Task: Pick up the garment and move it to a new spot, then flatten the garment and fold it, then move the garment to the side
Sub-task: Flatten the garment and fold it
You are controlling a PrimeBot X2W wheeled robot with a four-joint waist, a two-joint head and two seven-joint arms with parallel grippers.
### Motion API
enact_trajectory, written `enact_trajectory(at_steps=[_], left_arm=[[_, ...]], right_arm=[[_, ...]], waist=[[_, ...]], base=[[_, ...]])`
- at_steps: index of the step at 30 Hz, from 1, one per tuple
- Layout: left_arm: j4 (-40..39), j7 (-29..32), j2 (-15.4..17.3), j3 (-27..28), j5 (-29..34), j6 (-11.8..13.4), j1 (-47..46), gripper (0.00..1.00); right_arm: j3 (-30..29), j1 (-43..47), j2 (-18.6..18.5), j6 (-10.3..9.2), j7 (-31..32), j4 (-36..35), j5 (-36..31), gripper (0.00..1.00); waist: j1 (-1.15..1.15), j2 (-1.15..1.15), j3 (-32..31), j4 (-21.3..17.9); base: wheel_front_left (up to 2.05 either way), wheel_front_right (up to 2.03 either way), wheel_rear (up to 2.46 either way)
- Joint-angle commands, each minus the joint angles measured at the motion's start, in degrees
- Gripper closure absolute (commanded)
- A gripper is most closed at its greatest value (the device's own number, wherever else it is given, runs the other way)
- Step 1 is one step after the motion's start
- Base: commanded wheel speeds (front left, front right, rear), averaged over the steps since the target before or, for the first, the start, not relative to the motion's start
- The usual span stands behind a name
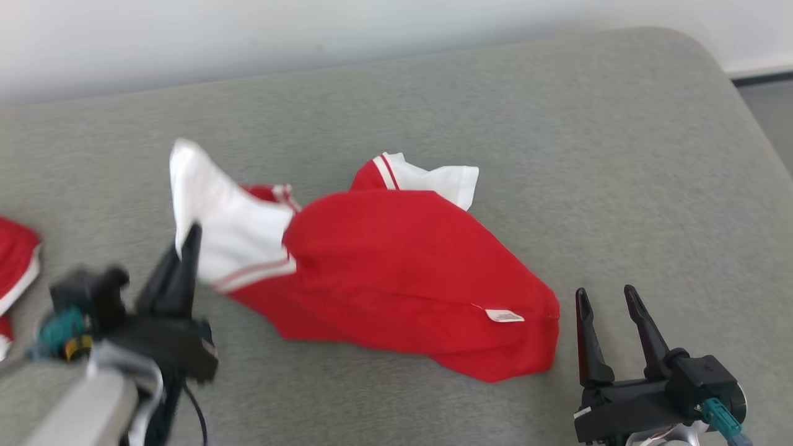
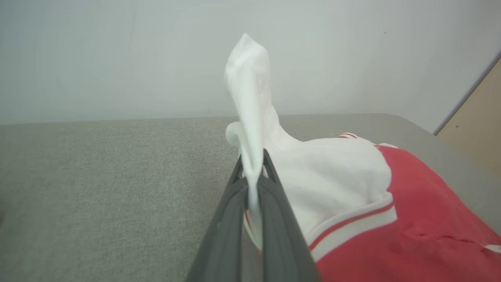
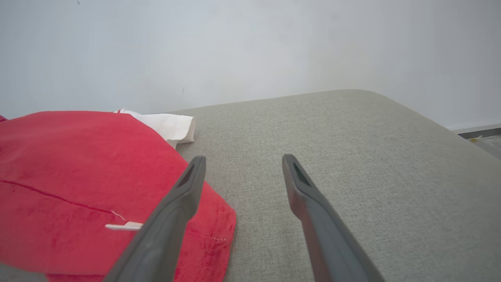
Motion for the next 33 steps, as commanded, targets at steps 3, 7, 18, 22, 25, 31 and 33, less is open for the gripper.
enact_trajectory(at_steps=[3,7,18,22,25,31,33], left_arm=[[-2.8,-0.2,-3.1,5.9,3.9,0.5,10.2,1.00],[-3.3,-0.2,-6.3,10.3,6.2,-0.2,16.1,1.00],[-0.7,-0.2,-16.6,22.5,14.4,-4.9,25.9,0.00],[-1.1,-0.2,-18.7,25.7,17.8,-6.2,26.3,0.00],[-1.9,-0.2,-19.8,28.0,20.1,-6.8,26.7,0.00],[-2.4,-0.2,-21.0,31.2,23.9,-7.8,27.1,0.00],[-1.7,-0.2,-20.3,31.1,25.9,-8.3,26.8,0.00]], right_arm=[[-0.2,0.7,0.2,-0.13,0.0,0.1,-1.3,0.00],[0.0,1.0,0.2,-0.13,0.0,0.4,-1.7,0.00],[0.7,1.8,0.2,-0.13,0.0,1.1,-2.2,0.00],[0.6,2.3,0.2,-0.13,0.0,1.3,-2.3,0.00],[0.6,2.6,0.2,-0.13,0.0,1.5,-2.3,0.00],[0.8,2.8,0.2,-0.13,0.0,1.9,-2.4,0.00],[1.0,3.0,0.2,-0.13,0.0,2.0,-2.4,0.00]], waist=[[0.01,0.00,-2.5,4.9],[0.01,0.00,-3.1,5.9],[0.01,0.00,-5.2,7.5],[0.01,0.00,-5.8,7.9],[0.01,0.00,-6.4,8.2],[0.01,0.00,-7.6,8.2],[0.01,0.00,-8.0,8.0]], base=[[0.00,0.00,0.00],[0.00,0.00,0.00],[0.00,0.00,0.00],[0.00,0.00,0.00],[0.00,0.00,0.00],[0.00,0.00,0.00],[0.00,0.00,0.00]])
